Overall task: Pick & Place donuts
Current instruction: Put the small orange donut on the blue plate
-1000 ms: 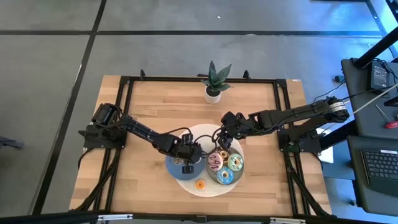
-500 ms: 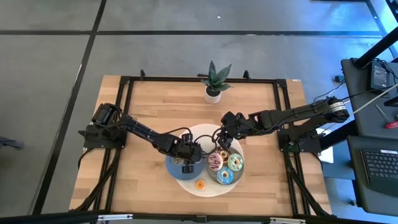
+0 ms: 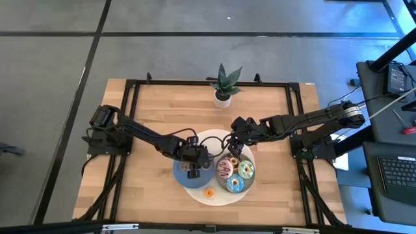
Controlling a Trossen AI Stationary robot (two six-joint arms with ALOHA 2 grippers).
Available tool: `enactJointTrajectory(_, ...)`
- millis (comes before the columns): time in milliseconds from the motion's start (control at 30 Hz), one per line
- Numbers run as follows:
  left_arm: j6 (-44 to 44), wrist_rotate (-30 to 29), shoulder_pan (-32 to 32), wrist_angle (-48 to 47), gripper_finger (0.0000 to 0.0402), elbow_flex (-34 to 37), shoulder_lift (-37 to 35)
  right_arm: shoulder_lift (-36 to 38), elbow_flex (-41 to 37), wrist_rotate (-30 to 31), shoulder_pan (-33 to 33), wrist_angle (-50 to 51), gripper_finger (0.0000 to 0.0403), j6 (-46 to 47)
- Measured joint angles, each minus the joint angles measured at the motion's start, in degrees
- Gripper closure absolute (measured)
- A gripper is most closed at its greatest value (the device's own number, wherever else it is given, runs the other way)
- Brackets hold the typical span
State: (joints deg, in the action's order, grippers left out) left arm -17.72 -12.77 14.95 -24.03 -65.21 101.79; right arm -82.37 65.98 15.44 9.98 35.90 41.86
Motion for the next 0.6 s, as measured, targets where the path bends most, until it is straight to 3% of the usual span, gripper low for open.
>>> enactJointTrajectory(233,-1.77,3.01,-1.17,-0.19,0.0244,0.02,-4.60,0.00,0.00,0.01,0.00,0.02,0.0228,-0.28)
enactJointTrajectory(433,-10.79,7.95,-0.67,0.40,0.0242,0.02,-8.79,0.00,0.00,0.00,0.01,0.02,0.0228,-0.28)
enactJointTrajectory(600,-18.83,8.02,1.66,2.50,0.0243,0.02,-8.98,0.00,0.00,0.00,0.00,0.02,0.0228,-0.58)
